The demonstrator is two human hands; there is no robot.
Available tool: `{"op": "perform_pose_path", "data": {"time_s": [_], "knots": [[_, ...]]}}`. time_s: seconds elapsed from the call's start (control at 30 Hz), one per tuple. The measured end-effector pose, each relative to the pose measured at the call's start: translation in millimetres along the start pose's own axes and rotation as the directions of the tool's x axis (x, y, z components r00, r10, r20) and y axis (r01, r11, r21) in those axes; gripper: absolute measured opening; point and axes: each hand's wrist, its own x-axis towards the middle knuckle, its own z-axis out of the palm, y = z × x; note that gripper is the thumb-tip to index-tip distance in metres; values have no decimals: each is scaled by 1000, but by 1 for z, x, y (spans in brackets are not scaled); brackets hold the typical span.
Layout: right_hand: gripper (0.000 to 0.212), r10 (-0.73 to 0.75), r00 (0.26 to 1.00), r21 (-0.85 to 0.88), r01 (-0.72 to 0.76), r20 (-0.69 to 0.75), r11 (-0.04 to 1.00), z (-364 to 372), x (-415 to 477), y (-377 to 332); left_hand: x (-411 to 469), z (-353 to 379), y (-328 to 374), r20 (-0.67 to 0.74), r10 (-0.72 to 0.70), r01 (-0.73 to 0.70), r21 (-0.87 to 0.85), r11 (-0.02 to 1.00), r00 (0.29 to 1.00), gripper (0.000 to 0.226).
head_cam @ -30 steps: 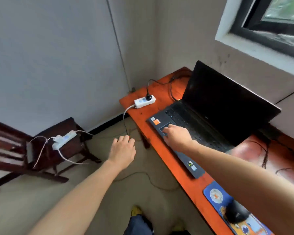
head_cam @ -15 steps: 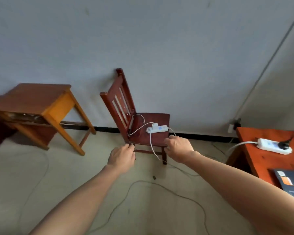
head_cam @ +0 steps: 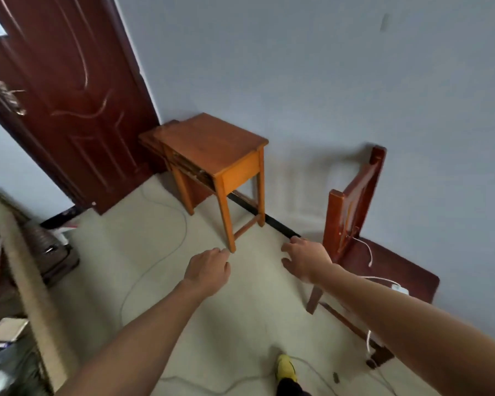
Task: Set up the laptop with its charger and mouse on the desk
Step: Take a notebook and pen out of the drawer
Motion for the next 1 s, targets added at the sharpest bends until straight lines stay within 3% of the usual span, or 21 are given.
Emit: {"op": "perform_pose_path", "data": {"time_s": [0.2,0.43,0.63,1.0], "knots": [[32,-195,980,-14,195,37,981,-25,167,-38,68,-17,-104,-12,-243,242,-68,968,970,28],[39,-452,887,-22,456,91,890,-39,334,-142,97,-25,-235,7,-519,517,-97,850,855,31],[37,-536,833,-14,543,134,840,-18,456,-242,143,-15,-366,40,-587,588,-98,803,808,32],[40,-464,873,-5,470,149,883,-45,672,-351,280,-48,-586,68,-559,563,-124,817,826,32]]}}
